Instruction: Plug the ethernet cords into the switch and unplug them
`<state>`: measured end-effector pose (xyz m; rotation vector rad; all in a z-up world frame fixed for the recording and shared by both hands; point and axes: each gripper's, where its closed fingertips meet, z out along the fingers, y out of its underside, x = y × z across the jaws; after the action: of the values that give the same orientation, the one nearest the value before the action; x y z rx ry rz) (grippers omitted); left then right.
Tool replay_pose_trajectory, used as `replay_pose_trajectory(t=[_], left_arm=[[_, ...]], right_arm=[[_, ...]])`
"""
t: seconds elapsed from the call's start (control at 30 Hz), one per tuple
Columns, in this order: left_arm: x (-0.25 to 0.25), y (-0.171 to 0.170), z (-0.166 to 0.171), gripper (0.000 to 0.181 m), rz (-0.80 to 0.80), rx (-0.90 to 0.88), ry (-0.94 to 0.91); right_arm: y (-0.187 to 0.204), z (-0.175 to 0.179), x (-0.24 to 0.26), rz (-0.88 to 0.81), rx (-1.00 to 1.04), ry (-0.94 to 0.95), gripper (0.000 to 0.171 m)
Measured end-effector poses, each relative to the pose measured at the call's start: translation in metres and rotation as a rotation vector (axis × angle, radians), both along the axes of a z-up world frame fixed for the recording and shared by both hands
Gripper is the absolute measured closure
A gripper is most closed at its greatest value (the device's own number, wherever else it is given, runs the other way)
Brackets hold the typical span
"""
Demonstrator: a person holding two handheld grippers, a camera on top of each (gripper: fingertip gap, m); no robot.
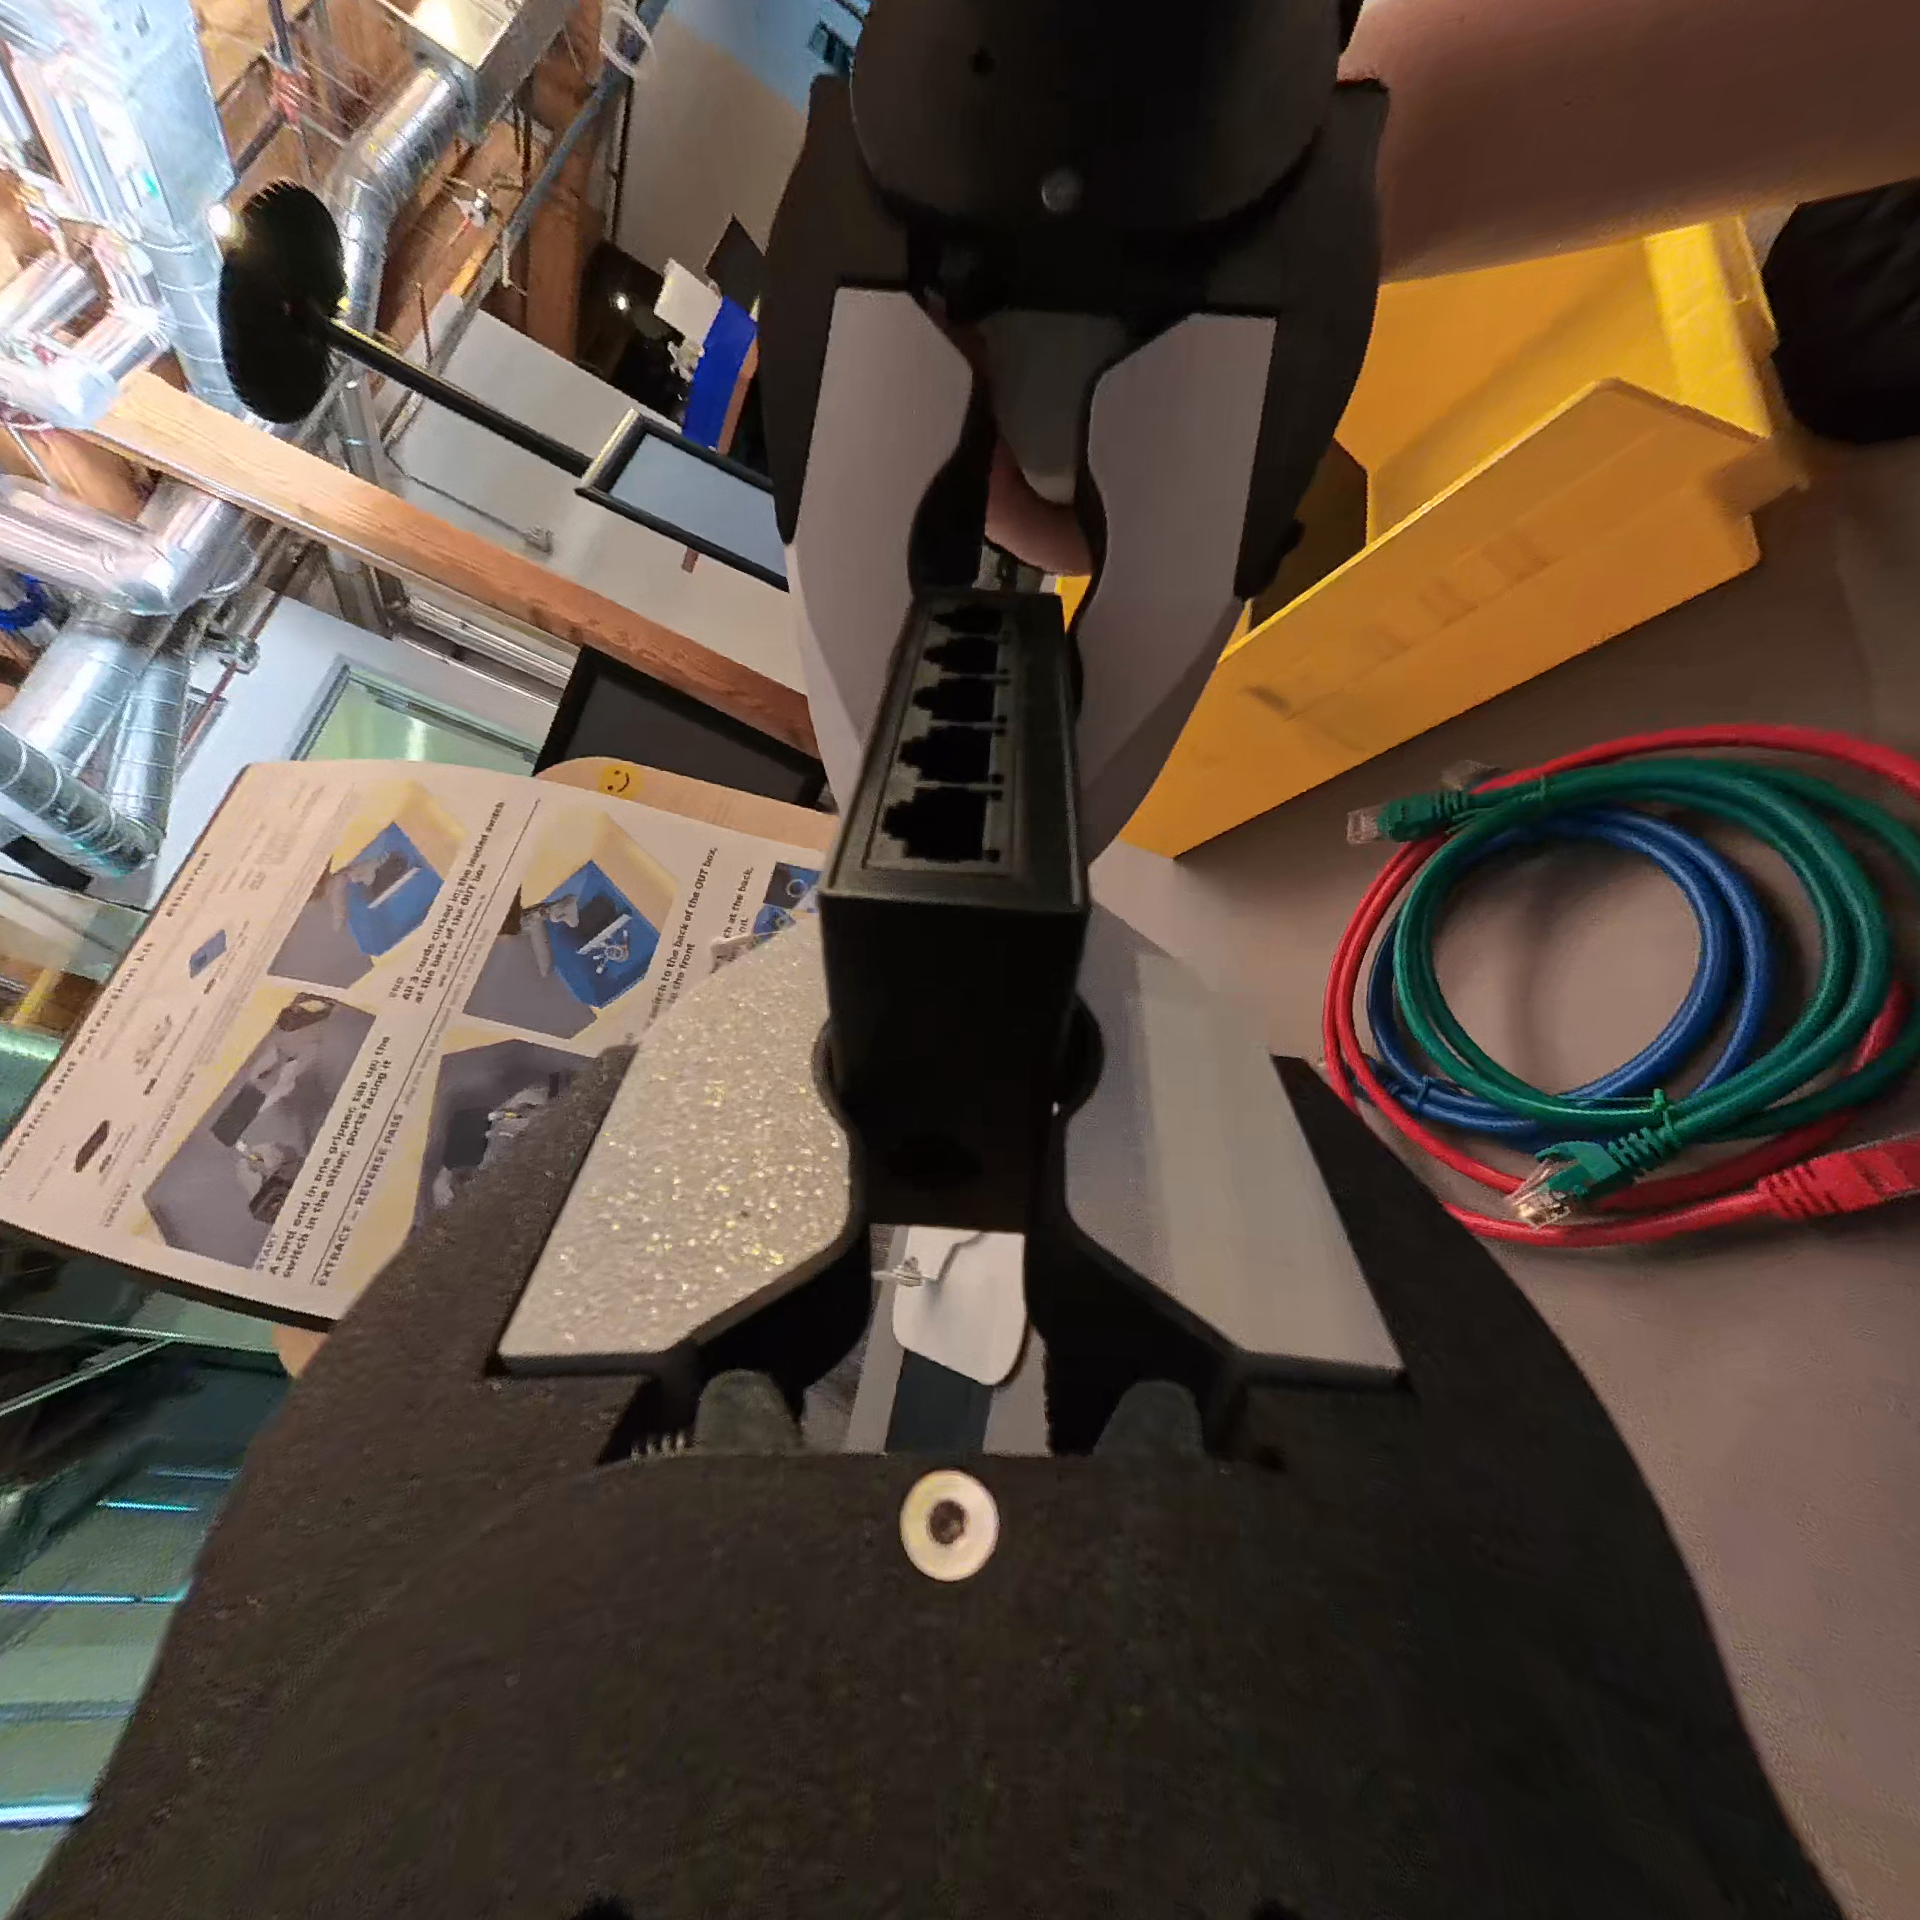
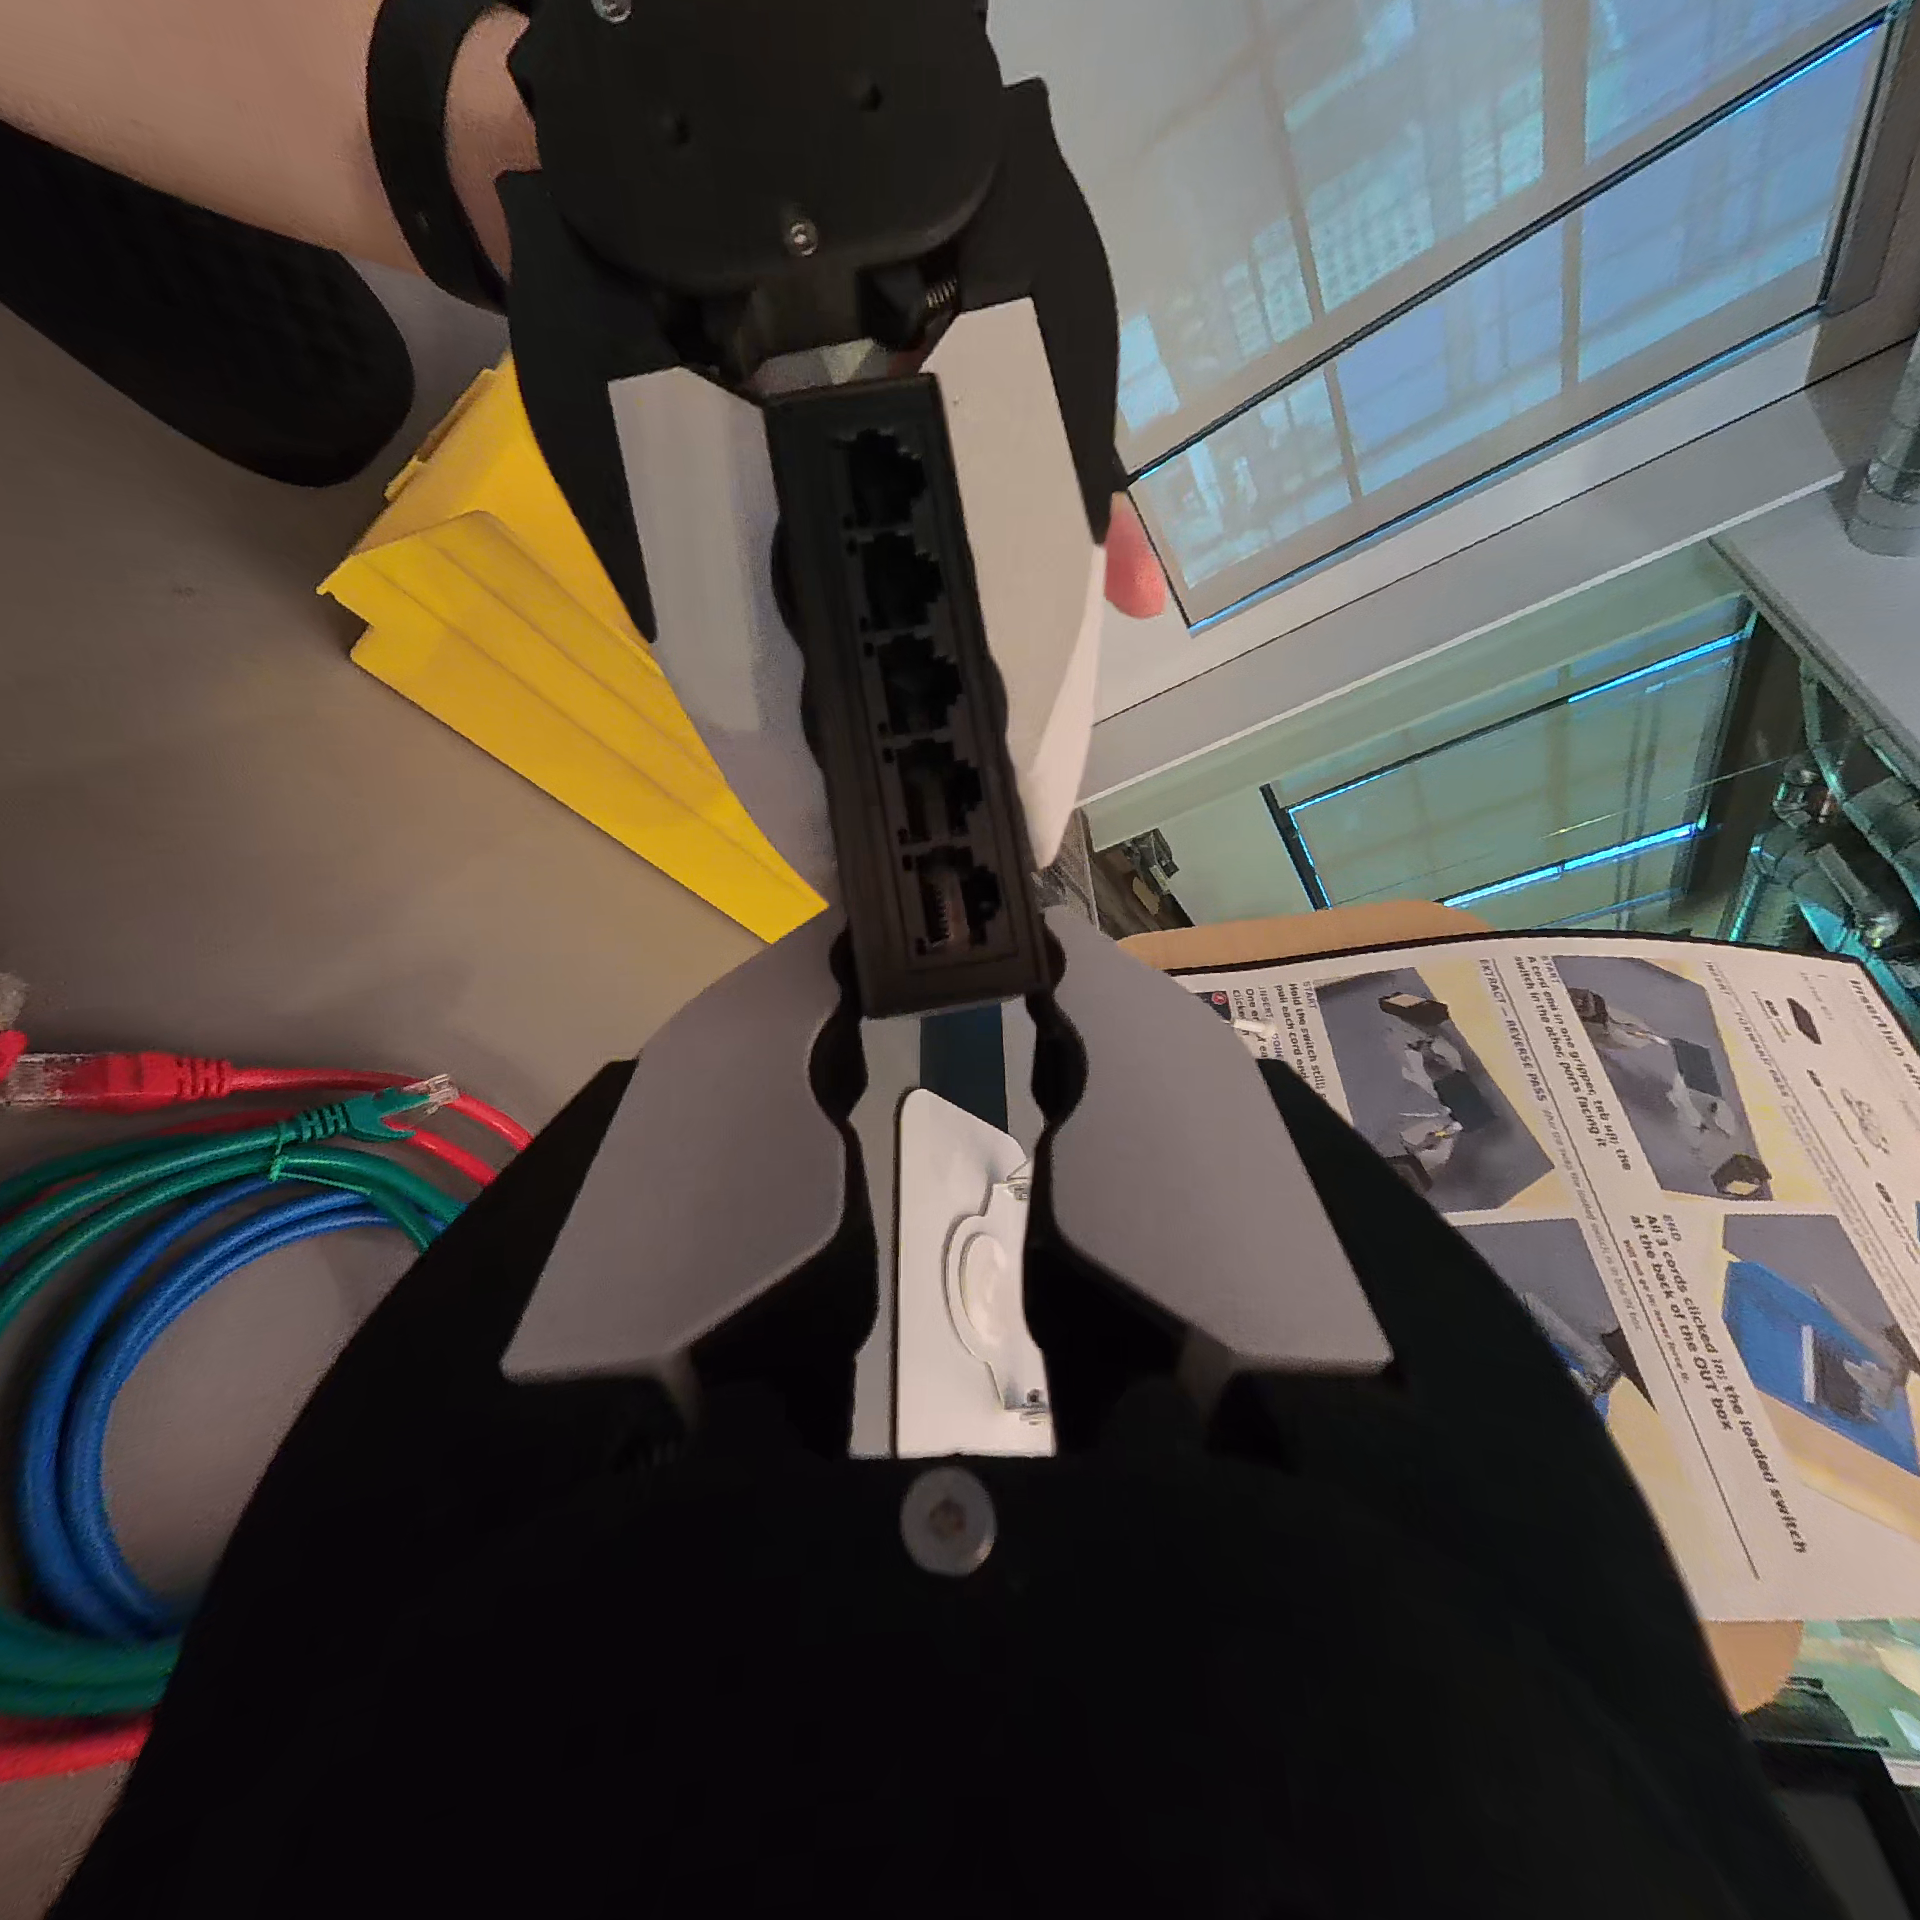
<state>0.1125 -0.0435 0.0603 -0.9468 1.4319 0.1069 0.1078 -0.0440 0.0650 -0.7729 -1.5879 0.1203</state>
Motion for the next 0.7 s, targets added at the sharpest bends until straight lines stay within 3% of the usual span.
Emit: replay_pose_trajectory(t=[0.4,0.7], left_arm=[[-0.008,0.013,-0.022,0.146,0.130,0.169,0.204],[-0.038,0.037,0.008,0.151,0.312,0.205,0.122]], right_arm=[[0.011,-0.024,-0.001,-0.033,0.029,-0.094,0.142],[0.029,-0.001,0.005,-0.116,-0.032,0.064,0.132]])
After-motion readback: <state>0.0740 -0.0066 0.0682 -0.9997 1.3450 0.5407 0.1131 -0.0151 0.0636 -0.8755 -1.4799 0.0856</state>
